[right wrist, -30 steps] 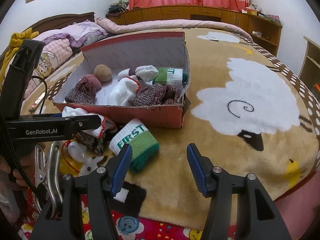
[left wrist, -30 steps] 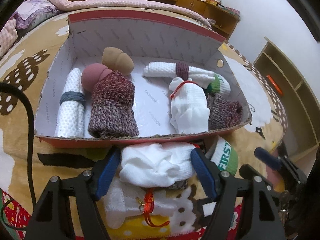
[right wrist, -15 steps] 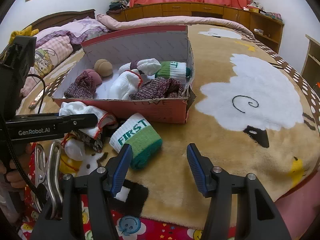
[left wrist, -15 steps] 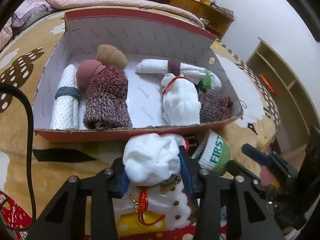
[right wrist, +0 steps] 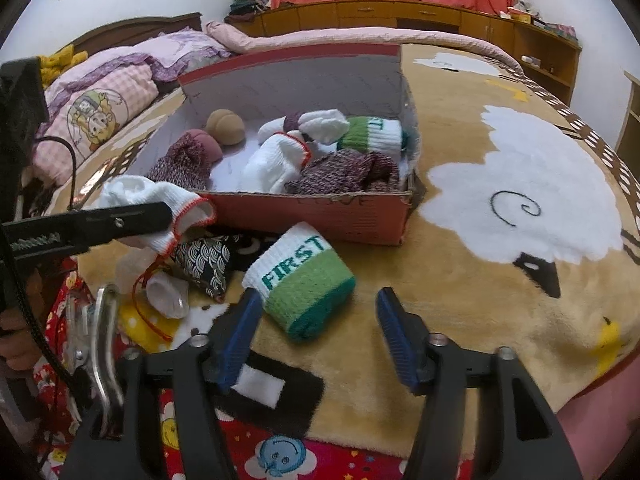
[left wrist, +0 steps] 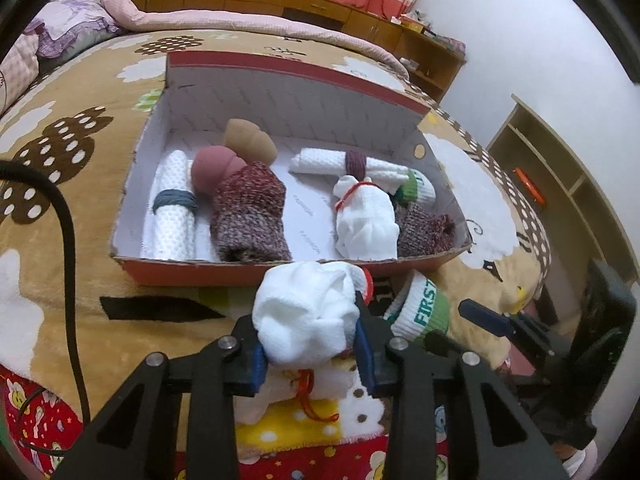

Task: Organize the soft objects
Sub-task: 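Grasp the green FIRST sock with the right gripper while the left grasps the white sock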

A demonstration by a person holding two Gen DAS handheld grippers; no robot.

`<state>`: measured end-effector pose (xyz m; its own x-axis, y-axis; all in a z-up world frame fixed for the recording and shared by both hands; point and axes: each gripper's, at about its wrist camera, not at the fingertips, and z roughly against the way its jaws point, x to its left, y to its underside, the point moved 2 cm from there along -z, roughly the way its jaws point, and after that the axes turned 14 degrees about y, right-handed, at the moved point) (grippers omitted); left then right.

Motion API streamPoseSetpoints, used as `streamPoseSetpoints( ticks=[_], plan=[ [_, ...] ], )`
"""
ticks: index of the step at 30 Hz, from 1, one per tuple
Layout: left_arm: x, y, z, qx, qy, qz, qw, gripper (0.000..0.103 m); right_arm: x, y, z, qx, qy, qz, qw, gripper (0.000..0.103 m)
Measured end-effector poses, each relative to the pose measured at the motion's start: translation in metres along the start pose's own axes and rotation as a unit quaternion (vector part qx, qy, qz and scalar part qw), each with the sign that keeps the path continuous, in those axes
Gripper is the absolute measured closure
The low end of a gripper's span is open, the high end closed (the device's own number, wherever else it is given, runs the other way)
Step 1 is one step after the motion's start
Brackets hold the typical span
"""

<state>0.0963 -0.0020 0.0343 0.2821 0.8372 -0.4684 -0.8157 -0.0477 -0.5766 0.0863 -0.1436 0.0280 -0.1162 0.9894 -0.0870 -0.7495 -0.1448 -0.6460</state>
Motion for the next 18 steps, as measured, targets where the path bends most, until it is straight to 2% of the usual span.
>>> streamPoseSetpoints(
  ticks=[15,18],
  plan=[
    [0.008,-0.002,0.021,-0.024,0.002,0.007,0.9997,0.067,0.023,-0.004,-0.026,0.023,-0.002,0.023,0.999,0.034],
    [0.009,-0.002,0.021,-0.024,0.000,0.007,0.9997,0.066,0.023,-0.003,-0.026,0.020,-0.003,0.023,1.000,0.038]
  ],
)
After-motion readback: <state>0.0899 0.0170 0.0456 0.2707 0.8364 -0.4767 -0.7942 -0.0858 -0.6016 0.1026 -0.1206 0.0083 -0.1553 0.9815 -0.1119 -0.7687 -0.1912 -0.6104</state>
